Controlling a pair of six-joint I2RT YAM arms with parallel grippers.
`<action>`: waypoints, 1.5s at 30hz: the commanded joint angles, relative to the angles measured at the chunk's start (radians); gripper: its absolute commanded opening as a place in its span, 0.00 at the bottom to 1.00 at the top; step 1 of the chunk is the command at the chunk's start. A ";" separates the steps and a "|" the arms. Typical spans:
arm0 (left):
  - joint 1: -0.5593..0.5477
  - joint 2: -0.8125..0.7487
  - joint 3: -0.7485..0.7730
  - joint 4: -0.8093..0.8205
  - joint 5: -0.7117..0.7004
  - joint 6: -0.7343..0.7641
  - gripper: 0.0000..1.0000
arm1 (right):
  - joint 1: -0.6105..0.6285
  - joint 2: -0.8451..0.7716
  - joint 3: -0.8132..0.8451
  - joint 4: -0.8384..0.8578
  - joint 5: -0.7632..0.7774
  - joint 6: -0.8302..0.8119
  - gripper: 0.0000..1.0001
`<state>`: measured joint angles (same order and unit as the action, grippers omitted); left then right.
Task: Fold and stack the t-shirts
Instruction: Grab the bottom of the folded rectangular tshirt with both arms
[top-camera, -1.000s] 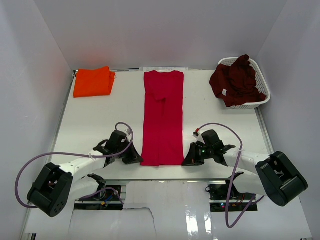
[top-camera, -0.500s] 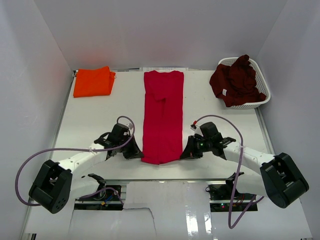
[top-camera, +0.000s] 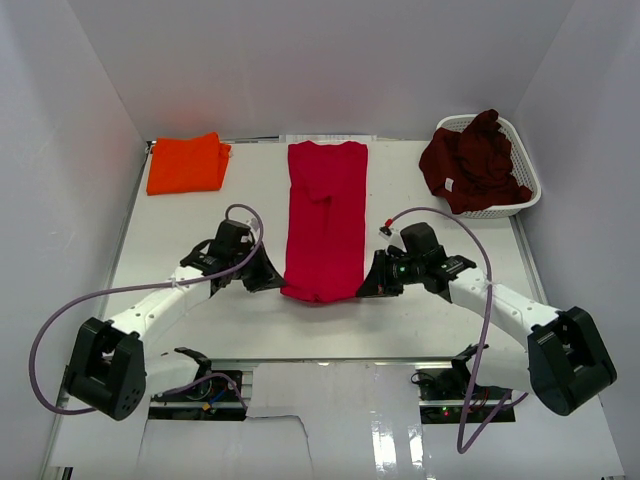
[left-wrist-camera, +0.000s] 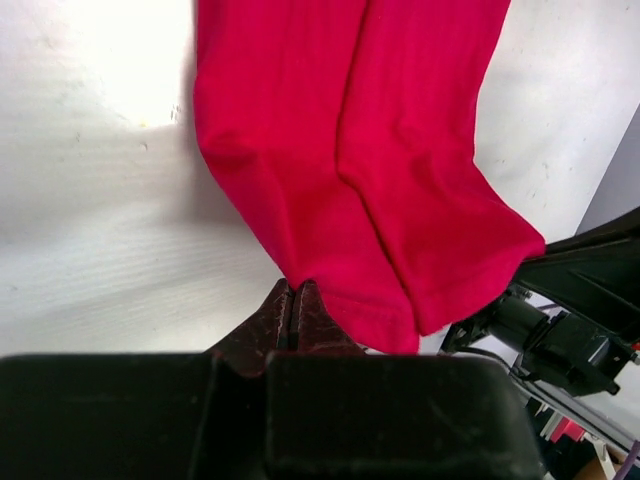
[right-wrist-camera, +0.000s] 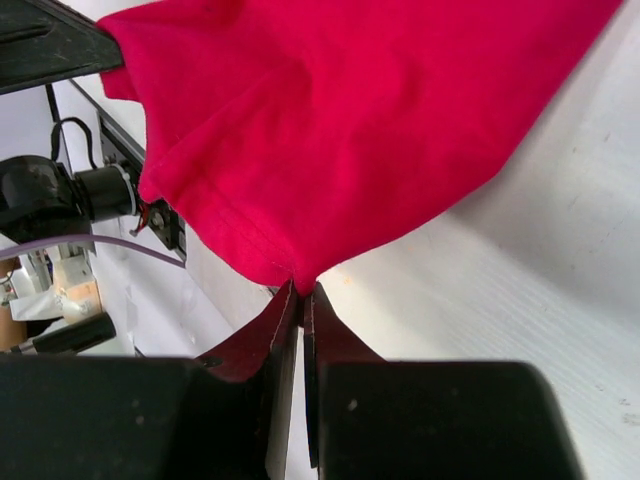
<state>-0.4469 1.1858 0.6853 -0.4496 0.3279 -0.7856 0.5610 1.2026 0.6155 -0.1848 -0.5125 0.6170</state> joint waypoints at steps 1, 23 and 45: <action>0.034 0.015 0.063 -0.027 0.019 0.043 0.00 | -0.021 0.014 0.076 -0.041 -0.018 -0.043 0.08; 0.146 0.336 0.419 -0.008 0.059 0.163 0.00 | -0.131 0.245 0.354 -0.104 -0.066 -0.149 0.08; 0.149 0.612 0.717 -0.034 0.026 0.212 0.00 | -0.217 0.466 0.584 -0.150 -0.106 -0.226 0.08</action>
<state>-0.3031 1.7794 1.3529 -0.4732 0.3687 -0.5907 0.3573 1.6547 1.1408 -0.3191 -0.5915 0.4206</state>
